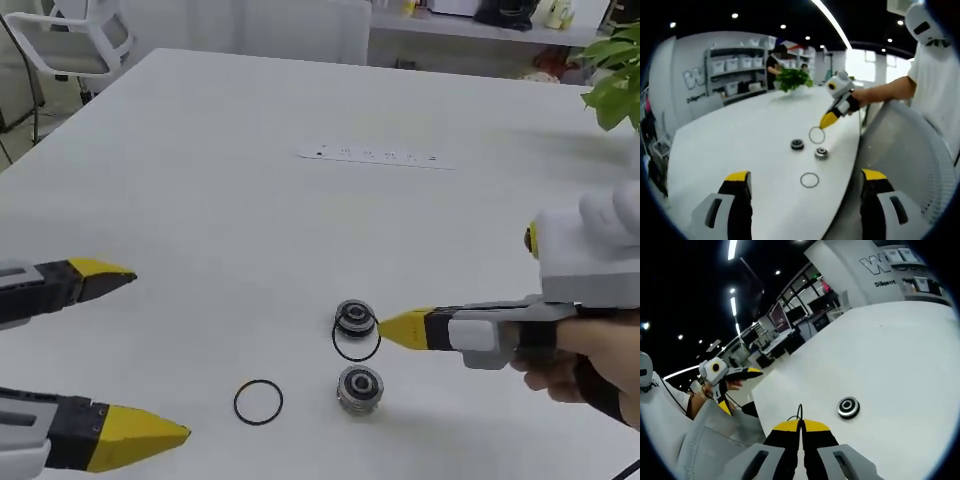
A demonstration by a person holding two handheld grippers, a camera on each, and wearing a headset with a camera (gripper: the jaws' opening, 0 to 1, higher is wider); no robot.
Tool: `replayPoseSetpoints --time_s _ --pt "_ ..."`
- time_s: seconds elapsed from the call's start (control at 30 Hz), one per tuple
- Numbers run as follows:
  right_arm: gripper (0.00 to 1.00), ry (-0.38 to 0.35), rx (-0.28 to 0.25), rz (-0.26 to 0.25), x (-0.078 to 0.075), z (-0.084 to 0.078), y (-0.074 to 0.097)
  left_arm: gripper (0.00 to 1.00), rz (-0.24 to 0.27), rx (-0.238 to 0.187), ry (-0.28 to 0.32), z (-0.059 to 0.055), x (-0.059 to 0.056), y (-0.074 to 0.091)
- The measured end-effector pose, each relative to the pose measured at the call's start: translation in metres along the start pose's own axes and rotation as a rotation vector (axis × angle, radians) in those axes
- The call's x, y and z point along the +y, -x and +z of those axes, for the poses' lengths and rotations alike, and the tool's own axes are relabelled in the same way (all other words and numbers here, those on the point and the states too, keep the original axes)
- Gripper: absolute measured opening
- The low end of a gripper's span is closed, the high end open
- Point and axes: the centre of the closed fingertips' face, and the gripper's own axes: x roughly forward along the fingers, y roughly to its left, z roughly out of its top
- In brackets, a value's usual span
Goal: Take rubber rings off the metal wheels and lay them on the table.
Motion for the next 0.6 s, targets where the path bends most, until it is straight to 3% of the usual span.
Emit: replayPoseSetpoints --time_s 0.27,0.6 --pt "0.0 0.005 -0.046 0.03 0.01 0.02 0.004 0.99 -0.014 0.002 0.042 -0.007 -0.007 -0.003" --pt "0.0 0.047 0.003 0.064 0.026 0.022 -0.006 1.0 -0.025 -0.002 0.061 -0.009 -0.012 -0.006"
